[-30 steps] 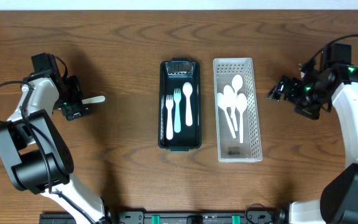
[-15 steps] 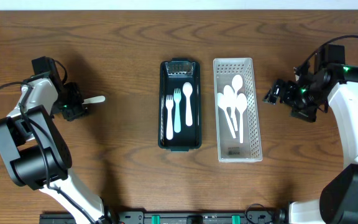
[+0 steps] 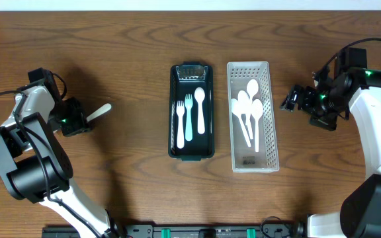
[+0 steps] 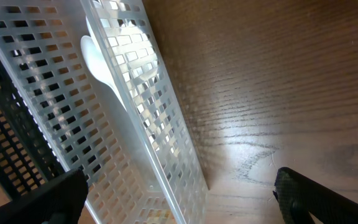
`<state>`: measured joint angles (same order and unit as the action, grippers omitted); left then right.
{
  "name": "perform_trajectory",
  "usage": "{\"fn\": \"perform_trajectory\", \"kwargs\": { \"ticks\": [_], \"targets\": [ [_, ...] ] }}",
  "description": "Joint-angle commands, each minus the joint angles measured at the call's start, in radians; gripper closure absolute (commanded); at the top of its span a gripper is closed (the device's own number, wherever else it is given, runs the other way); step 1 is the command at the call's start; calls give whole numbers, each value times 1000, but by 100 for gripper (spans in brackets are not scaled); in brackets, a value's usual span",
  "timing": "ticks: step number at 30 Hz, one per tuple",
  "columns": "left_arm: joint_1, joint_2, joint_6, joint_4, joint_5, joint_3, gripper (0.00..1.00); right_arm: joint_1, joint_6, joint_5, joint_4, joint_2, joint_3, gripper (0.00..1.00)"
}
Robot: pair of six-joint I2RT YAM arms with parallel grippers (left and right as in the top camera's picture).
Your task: Pack container
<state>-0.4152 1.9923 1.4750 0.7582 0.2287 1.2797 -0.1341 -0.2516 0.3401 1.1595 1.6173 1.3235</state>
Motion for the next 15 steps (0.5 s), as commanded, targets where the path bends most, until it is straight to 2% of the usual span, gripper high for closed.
{"fn": "perform_trajectory", "kwargs": {
  "ticks": [1,3,5,8,10,12,15],
  "targets": [
    [-3,28,-50,13,-20,5,63,6,-2,-3,5,4,-4,1],
    [-3,28,-50,20,-19,5,72,6,-2,-3,5,4,-4,1],
    [-3,28,-50,27,-19,5,74,6,-2,-3,6,4,-4,1],
    [-3,27,-66,26,4,6,85,6,-2,-3,5,4,-4,1],
    [-3,27,-89,19,35,6,88,6,-2,-3,2,4,-4,1],
    [-3,25,-166,-18,92,6,94,6,-2,-3,-2,4,-4,1],
    [9,14,-316,-65,166,15,94,6,-2,-3,-12,4,-4,1]
  ]
}}
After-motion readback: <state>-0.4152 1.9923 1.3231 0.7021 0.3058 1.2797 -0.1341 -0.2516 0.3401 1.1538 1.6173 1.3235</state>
